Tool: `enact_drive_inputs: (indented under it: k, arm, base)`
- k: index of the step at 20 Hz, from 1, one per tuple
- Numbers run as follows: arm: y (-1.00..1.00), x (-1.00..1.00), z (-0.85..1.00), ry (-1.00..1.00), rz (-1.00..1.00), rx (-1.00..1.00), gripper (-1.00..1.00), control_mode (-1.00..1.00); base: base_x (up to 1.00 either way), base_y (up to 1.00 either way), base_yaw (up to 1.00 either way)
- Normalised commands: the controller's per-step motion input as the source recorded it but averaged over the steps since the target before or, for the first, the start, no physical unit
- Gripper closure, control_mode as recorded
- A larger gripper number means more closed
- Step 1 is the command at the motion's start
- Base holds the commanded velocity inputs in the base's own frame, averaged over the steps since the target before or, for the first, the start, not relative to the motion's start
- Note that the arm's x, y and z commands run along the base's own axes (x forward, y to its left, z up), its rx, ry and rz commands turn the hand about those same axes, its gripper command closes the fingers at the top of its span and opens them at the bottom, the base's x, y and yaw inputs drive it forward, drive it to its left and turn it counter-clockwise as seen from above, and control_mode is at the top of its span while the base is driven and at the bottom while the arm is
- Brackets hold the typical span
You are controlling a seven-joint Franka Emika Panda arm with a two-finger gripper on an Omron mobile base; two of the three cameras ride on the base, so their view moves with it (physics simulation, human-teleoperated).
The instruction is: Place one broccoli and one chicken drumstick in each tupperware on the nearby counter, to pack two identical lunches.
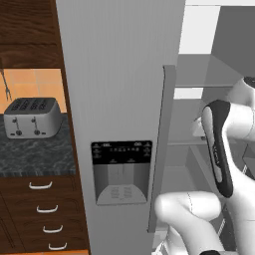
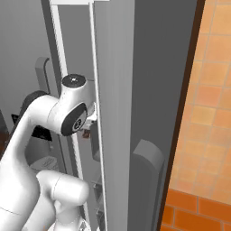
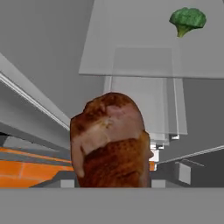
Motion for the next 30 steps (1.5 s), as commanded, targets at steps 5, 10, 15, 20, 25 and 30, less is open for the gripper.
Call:
enact_drive_inputs:
  k: [5,10,15,20,25,30]
  arm:
    - [0.31,-0.87,0.38,-0.18,0.0,-0.01,1.0,-1.0]
    - [0.36,-0.72,0.58,-0.18,0.0,-0.01,1.0,-1.0]
    - [0.18,-0.59,0.36,-0.12,0.0,0.0,1.0,-1.0]
    - [0.1,-0.06,0.16,-0.02,0.0,0.0,1.0,1.0]
    - [0.0,0.0,0.0,0.0,0.0,0.0,1.0,1.0]
    - [0.0,0.0,0.0,0.0,0.0,0.0,1.0,1.0]
  base:
    - [0.0,0.0,0.0]
    - [0.0,0.0,0.0]
    - [0.0,0.0,0.0]
    - [0.0,0.0,0.0]
    - [-0.22,0.0,-0.01]
    - [-0.49,0.01,0.0]
